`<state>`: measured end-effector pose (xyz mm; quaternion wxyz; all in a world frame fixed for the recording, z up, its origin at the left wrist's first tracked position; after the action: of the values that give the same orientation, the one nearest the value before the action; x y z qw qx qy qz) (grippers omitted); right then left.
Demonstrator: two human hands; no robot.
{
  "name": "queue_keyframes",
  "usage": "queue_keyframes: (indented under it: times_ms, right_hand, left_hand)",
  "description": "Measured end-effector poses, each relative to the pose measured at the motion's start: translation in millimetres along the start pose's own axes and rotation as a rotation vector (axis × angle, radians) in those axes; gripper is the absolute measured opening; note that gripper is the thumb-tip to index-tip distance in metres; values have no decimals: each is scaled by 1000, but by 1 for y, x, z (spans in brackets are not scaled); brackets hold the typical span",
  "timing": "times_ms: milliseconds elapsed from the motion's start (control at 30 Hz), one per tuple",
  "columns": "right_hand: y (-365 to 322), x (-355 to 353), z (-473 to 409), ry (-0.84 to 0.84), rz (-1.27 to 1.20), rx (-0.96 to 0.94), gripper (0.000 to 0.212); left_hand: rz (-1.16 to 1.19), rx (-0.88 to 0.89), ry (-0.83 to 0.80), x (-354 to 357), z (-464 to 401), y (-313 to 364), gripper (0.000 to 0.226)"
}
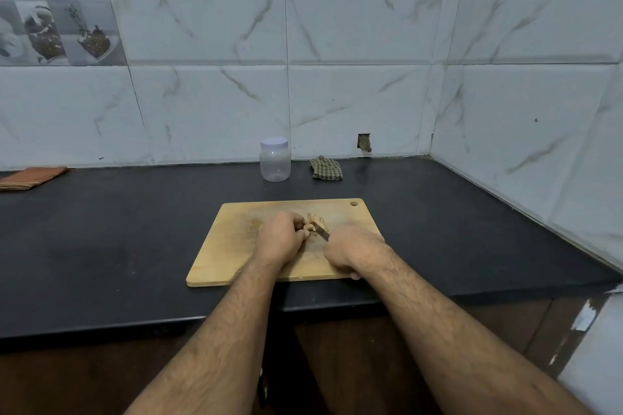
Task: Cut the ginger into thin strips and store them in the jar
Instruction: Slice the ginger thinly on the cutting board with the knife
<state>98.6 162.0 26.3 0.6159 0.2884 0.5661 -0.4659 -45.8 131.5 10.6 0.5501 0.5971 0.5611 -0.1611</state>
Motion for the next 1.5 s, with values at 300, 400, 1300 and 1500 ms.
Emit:
queue_keyframes:
  times_ms: [300, 400, 1300, 1500]
  right_hand:
    - [-1, 6, -15, -16, -72, -18, 16]
    - [-2, 6, -20, -44, -112, -35, 20]
    - [50, -10, -40, 67, -425, 24, 20]
    - [31, -11, -41, 117, -411, -1, 29]
  left_hand:
    - [16, -10, 87, -4, 2, 1, 24]
    - [18, -14, 103, -5, 4, 1, 18]
    - [-72, 102, 203, -24, 18, 29, 21]
    - [-34, 220, 1, -4, 22, 45, 18]
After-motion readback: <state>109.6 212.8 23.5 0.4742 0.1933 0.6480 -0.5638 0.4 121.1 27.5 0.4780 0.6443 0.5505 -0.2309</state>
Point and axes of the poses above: each hand's wrist, its own z-axis away from the middle knuckle, its own x-axis out of the palm, y = z × x, the point moved 9 cm from there along -z, towards the middle knuckle, and after that the axes turned 10 degrees about x, right-handed, at the moved point
